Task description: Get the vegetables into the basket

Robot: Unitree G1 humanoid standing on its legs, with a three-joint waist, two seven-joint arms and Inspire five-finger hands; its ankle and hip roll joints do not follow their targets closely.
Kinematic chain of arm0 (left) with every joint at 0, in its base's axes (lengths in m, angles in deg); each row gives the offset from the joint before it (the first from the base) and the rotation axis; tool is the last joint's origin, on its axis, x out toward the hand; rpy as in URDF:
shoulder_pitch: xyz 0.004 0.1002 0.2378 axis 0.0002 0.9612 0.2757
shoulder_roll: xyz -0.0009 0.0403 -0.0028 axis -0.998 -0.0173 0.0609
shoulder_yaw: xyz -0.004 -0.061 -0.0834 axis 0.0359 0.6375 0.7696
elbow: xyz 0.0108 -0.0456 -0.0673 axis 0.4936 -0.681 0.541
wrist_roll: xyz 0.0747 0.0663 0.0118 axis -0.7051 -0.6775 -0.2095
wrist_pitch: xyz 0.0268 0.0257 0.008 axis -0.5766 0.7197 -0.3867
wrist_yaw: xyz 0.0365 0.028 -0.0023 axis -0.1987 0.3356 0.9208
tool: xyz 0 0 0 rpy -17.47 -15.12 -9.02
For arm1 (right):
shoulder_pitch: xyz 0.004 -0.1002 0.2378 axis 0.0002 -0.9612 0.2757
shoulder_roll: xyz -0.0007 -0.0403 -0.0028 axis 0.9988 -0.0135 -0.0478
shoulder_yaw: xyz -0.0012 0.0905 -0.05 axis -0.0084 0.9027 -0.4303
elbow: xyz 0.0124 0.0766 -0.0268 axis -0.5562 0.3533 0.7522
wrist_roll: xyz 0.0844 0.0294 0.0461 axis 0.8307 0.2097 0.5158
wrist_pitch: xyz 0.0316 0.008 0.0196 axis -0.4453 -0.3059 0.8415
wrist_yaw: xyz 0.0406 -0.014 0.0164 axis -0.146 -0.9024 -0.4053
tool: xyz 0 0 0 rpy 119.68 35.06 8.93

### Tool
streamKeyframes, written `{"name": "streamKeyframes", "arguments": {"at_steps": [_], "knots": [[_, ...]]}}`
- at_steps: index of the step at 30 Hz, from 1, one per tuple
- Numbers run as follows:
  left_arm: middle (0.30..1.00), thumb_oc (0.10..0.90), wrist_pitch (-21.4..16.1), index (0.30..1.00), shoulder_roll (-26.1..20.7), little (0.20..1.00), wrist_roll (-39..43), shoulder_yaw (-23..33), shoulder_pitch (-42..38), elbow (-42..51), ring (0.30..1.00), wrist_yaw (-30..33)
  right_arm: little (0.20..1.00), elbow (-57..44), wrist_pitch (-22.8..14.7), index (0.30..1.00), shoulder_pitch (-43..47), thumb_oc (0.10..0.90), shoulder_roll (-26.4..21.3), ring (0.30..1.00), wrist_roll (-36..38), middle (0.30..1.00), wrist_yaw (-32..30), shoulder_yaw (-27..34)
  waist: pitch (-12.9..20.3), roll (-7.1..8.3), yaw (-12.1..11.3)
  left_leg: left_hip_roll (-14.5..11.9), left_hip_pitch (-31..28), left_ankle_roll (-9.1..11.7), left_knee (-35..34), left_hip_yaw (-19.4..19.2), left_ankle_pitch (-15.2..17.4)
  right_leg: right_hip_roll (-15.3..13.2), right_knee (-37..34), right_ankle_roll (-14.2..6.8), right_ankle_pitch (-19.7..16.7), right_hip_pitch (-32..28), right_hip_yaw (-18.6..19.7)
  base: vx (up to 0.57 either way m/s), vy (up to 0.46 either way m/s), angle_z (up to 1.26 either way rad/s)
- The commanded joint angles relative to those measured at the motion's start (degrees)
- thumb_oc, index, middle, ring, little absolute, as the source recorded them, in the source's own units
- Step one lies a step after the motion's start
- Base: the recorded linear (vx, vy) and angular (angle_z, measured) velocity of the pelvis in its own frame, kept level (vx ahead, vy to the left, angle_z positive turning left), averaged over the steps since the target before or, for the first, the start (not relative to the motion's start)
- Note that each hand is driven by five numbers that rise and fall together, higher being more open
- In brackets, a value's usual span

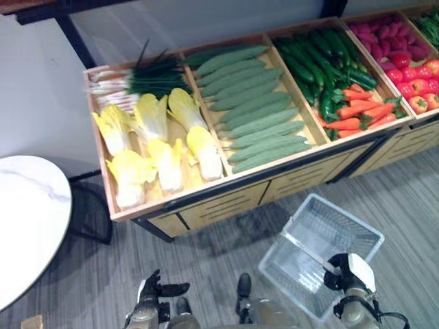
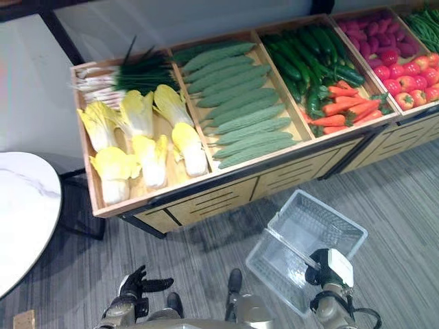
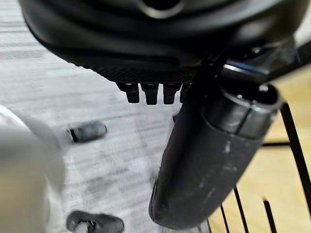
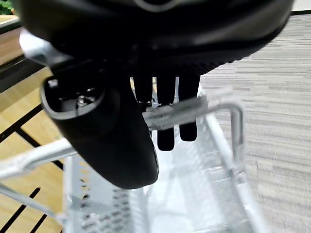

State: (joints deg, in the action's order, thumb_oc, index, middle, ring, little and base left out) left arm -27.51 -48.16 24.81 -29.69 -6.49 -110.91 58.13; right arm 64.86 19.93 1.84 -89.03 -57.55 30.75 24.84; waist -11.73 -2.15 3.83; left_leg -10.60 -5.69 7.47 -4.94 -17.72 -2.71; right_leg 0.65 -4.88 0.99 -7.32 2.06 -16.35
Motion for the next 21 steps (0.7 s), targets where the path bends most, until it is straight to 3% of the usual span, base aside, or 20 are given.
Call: {"name": "streamKeyframes", "arguments": {"at_steps": [1,8,10,11,12,14,15,17,19,21], "knots": [[1.000,0.900,-1.0,1.000,-3.6,1.000,-0.9,2.8,-0.1,-2.0,1.000,0.8,0.300,-1.0,-2.0,0.300,1.9,0.400,-1.3,0.300,1.5,0.300,-3.5,0.3,1.5,4.53,-1.0,1.8,-0.2,-1.5,0.3,2.0,0.8,-8.8,1.5,-8.6,-0.7,0.4,5.2,0.03,0.130,0.03],[1.000,0.900,-0.8,1.000,-5.2,1.000,1.2,9.2,2.2,-4.4,1.000,3.5,0.300,-0.2,-2.0,0.300,1.4,0.400,0.1,0.300,0.8,0.300,-3.2,-0.2,2.0,5.00,-2.3,2.9,-0.8,-2.1,0.0,2.8,1.5,-9.6,1.9,-9.0,-0.8,-0.3,5.3,0.02,0.082,0.00],[1.000,0.900,-2.7,1.000,-8.5,1.000,7.7,19.0,2.9,-5.9,1.000,11.6,0.300,0.4,-1.9,0.300,0.4,0.400,1.2,0.300,0.8,0.300,-3.5,0.2,2.5,5.12,-3.1,3.3,-1.1,-2.1,-0.1,3.3,1.8,-10.0,1.6,-9.2,-0.8,-1.0,4.7,0.06,0.056,0.02],[1.000,0.900,-5.4,1.000,-12.2,1.000,9.2,25.1,2.8,-6.0,1.000,20.9,0.300,0.2,-2.1,0.300,-0.4,0.400,2.6,0.300,0.9,0.300,-4.3,-0.2,2.7,5.35,-3.6,3.2,-1.5,-1.8,-0.1,3.5,2.2,-9.9,1.5,-9.4,-0.6,-1.7,4.3,0.04,0.019,0.04],[1.000,0.900,-5.4,1.000,-12.2,1.000,9.2,25.1,2.8,-6.0,1.000,20.9,0.300,0.3,-2.1,0.300,-0.3,0.400,2.6,0.300,0.9,0.300,-4.3,-0.2,2.8,5.48,-3.6,3.3,-1.2,-1.9,-0.1,3.5,2.0,-10.0,1.5,-9.4,-0.7,-1.5,4.3,0.04,-0.002,0.05],[1.000,0.900,-9.1,1.000,-18.0,1.000,8.6,32.3,2.2,-4.6,1.000,35.3,0.300,0.6,-3.0,0.300,-0.8,0.400,4.1,0.300,1.0,0.300,-6.2,-1.5,3.4,6.11,-4.2,3.2,-1.5,-1.5,-0.1,3.6,2.2,-10.0,1.3,-9.6,-0.5,-2.1,3.8,0.05,-0.021,0.09],[1.000,0.900,-9.0,1.000,-18.0,1.000,8.4,32.5,2.1,-4.5,1.000,35.5,0.300,0.7,-3.0,0.300,-0.7,0.400,4.3,0.300,1.0,0.300,-6.2,-1.6,3.4,6.25,-4.1,3.2,-1.4,-1.5,-0.1,3.6,2.2,-10.0,1.2,-9.6,-0.5,-2.1,3.8,0.05,-0.024,0.06],[1.000,0.900,-12.6,1.000,-20.6,1.000,7.2,33.3,1.6,2.5,1.000,44.1,0.300,2.2,-3.6,0.300,-0.2,0.400,4.8,0.300,1.9,0.300,-7.0,-2.5,3.8,6.66,-4.4,3.1,-1.5,-1.2,-0.1,3.7,2.1,-10.0,1.1,-9.8,-0.3,-2.4,3.2,0.01,-0.013,0.02],[1.000,0.900,-13.4,1.000,-20.6,1.000,4.9,32.7,2.1,7.9,1.000,47.1,0.300,2.2,-3.5,0.300,-0.2,0.400,5.3,0.300,2.0,0.300,-7.2,-2.7,3.7,6.79,-4.5,3.0,-1.4,-1.1,-0.1,3.8,2.0,-10.0,1.2,-9.9,-0.2,-2.4,3.0,0.00,-0.020,0.07],[1.000,0.900,-14.8,1.000,-20.6,1.000,-2.1,31.3,3.8,27.8,1.000,51.9,0.300,3.5,-3.3,0.300,-0.3,0.400,5.3,0.300,2.4,0.300,-7.2,-1.8,3.6,7.05,-5.4,2.9,-1.1,-1.1,-0.1,4.6,1.8,-10.0,1.0,-9.9,-0.1,-2.6,2.3,-0.02,-0.040,0.14]]}}
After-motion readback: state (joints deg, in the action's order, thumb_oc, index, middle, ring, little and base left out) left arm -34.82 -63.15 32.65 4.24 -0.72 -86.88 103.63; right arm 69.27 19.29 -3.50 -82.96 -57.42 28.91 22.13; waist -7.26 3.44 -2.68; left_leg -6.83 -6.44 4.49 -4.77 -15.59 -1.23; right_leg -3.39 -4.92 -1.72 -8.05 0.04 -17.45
